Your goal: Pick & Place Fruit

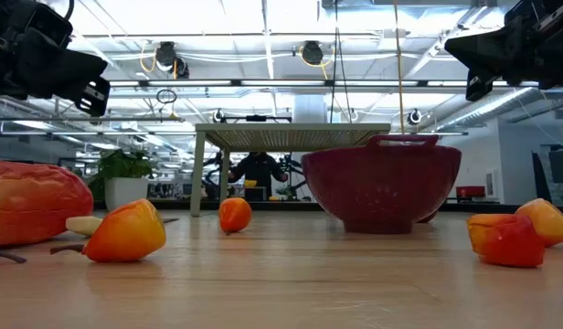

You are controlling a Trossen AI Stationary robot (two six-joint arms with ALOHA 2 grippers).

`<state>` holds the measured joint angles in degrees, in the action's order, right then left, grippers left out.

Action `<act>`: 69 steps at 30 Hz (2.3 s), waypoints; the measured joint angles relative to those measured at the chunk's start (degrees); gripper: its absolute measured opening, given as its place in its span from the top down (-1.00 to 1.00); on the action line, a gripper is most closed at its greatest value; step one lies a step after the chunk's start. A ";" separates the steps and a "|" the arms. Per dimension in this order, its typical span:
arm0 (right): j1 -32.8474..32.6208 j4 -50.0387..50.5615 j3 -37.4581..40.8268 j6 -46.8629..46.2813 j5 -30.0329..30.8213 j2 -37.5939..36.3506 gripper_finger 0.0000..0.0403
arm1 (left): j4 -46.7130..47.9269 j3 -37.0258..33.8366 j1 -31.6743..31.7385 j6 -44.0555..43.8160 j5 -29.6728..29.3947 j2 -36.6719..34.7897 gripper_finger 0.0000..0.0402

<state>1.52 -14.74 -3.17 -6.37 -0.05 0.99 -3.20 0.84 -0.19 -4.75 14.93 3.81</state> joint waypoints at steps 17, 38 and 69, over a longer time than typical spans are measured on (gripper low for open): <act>0.00 -4.14 0.01 -5.43 -0.56 0.00 0.98 | -0.01 -0.02 0.00 0.00 -0.01 0.00 0.87; -0.07 1.38 -26.68 4.09 4.95 29.75 0.98 | -0.17 -0.07 0.05 0.07 -3.18 0.00 0.87; -9.51 51.87 -61.16 -6.45 2.64 67.29 1.00 | -0.48 -0.07 0.17 1.44 -10.54 0.00 0.87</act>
<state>-7.99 37.12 -64.34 -12.82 2.59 68.28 -3.68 0.78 -0.01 -3.31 4.38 3.81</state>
